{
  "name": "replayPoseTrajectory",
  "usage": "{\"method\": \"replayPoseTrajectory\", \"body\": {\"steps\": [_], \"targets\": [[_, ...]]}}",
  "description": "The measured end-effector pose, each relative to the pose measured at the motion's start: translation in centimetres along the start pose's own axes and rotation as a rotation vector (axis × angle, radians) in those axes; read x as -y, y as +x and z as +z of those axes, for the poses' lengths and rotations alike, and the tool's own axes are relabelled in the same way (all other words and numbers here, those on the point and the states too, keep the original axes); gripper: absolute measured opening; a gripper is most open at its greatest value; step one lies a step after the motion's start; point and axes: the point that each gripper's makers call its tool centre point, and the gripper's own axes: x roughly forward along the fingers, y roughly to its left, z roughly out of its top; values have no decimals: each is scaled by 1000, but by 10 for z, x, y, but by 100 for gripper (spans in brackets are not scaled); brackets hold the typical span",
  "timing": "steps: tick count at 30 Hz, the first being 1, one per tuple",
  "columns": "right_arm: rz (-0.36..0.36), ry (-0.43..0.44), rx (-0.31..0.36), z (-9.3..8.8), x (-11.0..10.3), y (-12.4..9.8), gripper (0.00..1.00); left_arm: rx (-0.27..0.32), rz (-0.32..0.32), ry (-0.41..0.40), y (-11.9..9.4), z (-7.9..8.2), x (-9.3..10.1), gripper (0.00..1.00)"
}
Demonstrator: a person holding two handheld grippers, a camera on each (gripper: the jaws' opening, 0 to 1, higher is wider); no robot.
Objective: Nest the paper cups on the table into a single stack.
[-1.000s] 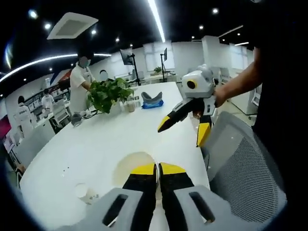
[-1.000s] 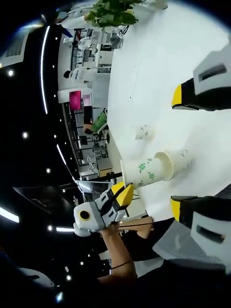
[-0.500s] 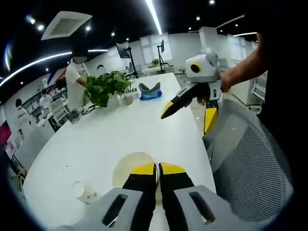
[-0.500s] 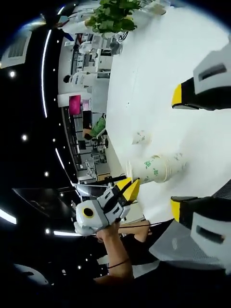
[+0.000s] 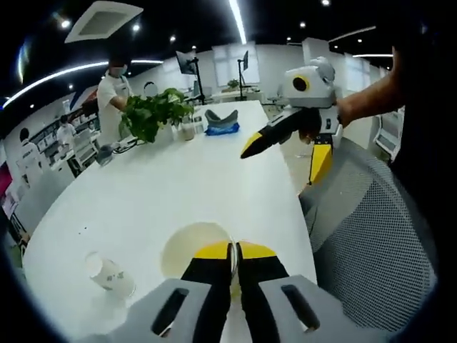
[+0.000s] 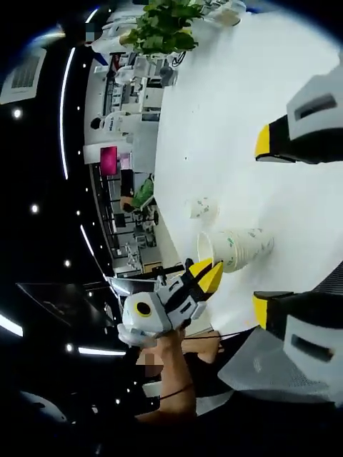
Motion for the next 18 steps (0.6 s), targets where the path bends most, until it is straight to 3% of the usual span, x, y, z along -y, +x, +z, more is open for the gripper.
{"method": "replayPoseTrajectory", "body": {"steps": [1,18], "targets": [[-7,-11,-13,-3,0,0,74,7,-9,-37,1,-2,0,1],[-28,-23,-43,-14,-2,-3,75,-34,-72,-59,12,-20,12,2]]}}
